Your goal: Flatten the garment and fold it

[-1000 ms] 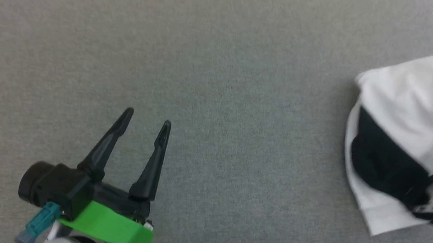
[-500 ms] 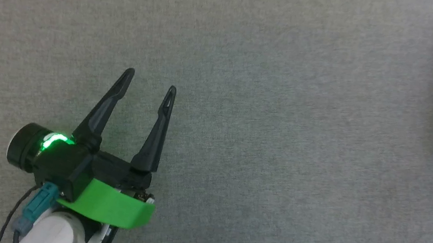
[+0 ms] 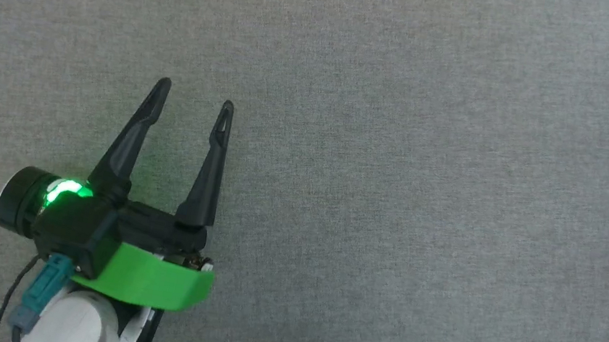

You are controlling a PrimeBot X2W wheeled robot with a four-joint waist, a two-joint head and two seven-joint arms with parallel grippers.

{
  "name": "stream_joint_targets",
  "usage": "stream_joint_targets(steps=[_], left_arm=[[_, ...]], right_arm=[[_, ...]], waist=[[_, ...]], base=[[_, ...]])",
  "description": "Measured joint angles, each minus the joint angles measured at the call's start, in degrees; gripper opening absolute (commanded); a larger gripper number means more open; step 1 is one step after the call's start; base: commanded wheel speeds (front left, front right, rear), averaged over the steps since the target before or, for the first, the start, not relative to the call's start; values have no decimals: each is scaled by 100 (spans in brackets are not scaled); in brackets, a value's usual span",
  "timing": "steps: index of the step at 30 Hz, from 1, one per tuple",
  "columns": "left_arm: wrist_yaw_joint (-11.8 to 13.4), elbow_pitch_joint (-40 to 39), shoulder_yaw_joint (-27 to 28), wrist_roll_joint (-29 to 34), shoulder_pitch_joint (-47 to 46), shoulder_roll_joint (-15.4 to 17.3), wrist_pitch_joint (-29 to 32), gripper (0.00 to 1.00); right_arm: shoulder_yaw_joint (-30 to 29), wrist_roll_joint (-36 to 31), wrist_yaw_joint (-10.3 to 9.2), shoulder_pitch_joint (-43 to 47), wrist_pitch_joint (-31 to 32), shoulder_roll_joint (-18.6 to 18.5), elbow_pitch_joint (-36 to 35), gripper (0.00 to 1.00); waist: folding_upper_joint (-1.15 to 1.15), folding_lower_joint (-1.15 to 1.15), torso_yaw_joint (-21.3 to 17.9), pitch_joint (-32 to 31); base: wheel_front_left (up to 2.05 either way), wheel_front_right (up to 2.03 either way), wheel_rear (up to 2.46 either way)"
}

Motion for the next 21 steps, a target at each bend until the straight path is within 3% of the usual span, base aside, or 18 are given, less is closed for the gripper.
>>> stream_joint_targets(steps=[10, 21], left_arm=[[223, 325, 291, -390, 275, -257, -421, 100], [399, 612, 558, -414, 910, -423, -626, 100]], right_arm=[[47, 138, 0, 170, -508, 172, -355, 100], [292, 422, 0, 1784, -879, 951, -2115, 100]], waist=[[0, 0, 52, -676], [0, -1, 251, -1786]], base=[[0, 0, 0], [0, 0, 0]])
